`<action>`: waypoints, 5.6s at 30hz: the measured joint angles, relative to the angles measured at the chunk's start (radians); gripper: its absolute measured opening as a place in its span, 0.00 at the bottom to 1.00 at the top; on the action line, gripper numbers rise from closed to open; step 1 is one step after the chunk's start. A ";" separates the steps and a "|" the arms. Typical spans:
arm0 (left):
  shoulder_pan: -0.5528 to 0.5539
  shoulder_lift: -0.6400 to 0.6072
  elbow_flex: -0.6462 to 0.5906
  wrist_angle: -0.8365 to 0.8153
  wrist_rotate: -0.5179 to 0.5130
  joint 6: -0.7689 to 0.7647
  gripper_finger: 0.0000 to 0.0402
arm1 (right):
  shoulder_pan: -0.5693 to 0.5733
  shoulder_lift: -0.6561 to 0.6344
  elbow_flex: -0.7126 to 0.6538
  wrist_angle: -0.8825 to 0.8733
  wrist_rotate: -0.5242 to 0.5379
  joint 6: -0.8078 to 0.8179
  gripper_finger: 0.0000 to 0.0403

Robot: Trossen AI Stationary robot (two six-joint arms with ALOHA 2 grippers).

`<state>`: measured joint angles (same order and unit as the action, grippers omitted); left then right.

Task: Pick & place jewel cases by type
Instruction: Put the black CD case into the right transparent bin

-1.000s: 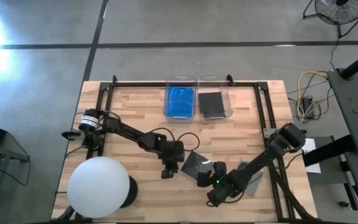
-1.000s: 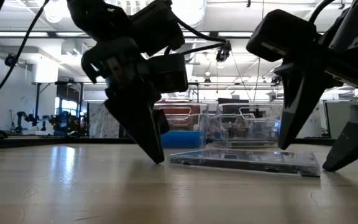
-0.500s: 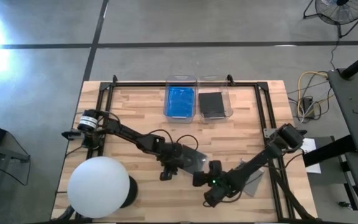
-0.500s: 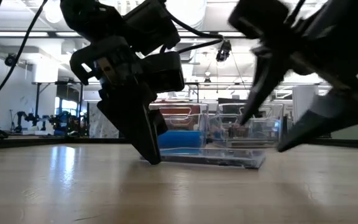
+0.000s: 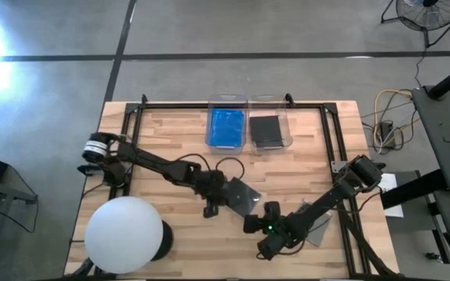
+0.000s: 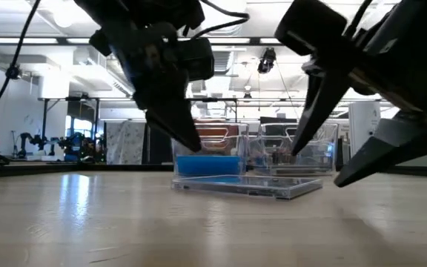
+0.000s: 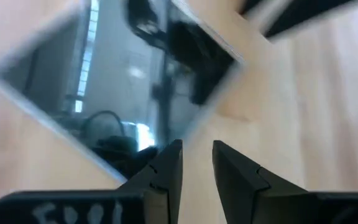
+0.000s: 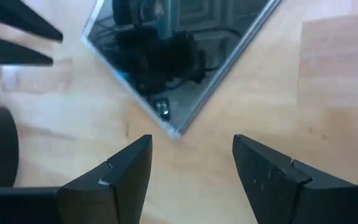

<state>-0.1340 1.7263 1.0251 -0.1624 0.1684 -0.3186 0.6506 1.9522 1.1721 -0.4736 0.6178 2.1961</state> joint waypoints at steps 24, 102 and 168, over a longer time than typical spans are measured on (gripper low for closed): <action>0.097 0.119 0.002 -0.053 0.018 -0.005 0.18 | -0.090 -0.008 -0.067 0.028 -0.070 0.062 0.54; 0.008 0.102 -0.051 0.102 0.077 -0.255 0.18 | -0.157 -0.109 -0.049 0.322 -0.120 -0.350 0.29; 0.055 -0.786 -0.313 -0.123 -0.441 -0.108 0.18 | -0.974 -0.470 -0.219 0.021 0.037 0.039 0.35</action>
<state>-0.0794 0.9405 0.7116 -0.2850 -0.2722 -0.4269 -0.3237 1.4824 0.9533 -0.4524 0.6543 2.2353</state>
